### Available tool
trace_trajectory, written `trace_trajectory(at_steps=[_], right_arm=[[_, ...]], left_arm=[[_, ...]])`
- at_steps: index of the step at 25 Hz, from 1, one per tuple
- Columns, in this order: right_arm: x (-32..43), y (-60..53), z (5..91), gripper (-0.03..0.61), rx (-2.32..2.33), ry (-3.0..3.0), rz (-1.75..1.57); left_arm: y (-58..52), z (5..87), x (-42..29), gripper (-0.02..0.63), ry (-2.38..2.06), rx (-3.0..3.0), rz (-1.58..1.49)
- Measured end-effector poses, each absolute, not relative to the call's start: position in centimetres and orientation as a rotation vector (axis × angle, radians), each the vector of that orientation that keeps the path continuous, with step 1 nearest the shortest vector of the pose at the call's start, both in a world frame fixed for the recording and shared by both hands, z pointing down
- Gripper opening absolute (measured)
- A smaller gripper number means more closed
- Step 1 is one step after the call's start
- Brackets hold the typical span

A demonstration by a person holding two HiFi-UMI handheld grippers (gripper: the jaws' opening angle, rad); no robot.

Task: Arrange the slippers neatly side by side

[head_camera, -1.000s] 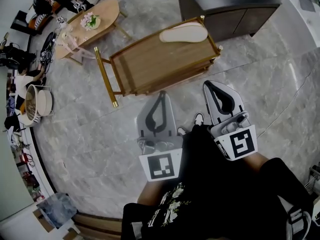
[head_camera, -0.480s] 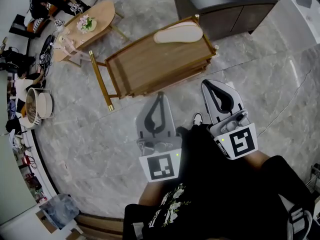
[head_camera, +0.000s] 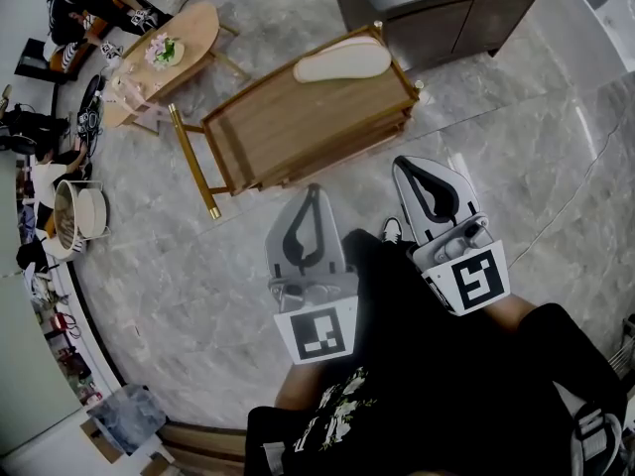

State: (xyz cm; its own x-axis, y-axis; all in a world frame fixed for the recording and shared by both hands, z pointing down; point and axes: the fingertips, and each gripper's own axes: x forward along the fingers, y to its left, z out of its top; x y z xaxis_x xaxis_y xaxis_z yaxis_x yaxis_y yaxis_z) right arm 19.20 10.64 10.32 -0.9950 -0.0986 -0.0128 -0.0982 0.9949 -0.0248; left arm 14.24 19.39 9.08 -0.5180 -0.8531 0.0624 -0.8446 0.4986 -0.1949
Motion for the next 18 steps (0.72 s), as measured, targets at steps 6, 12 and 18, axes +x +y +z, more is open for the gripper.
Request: trace_trajectory(at_steps=[6,12,18], right_arm=[[19.8,10.9,11.0,-0.002,-0.140,3.131,-0.052],[19.9,11.6,11.4,-0.002,-0.139,3.132,-0.043],[20.7,11.4,11.9,-0.002,-0.200,3.165,-0.060]], left_arm=[[19.7,9.4,14.8,0.002,2.694,-1.510,-0.333],[19.9,10.1,15.5,0.002,2.672,-1.526,-0.371],[19.2,10.4,15.8,0.002,2.647,-1.573,-0.336]])
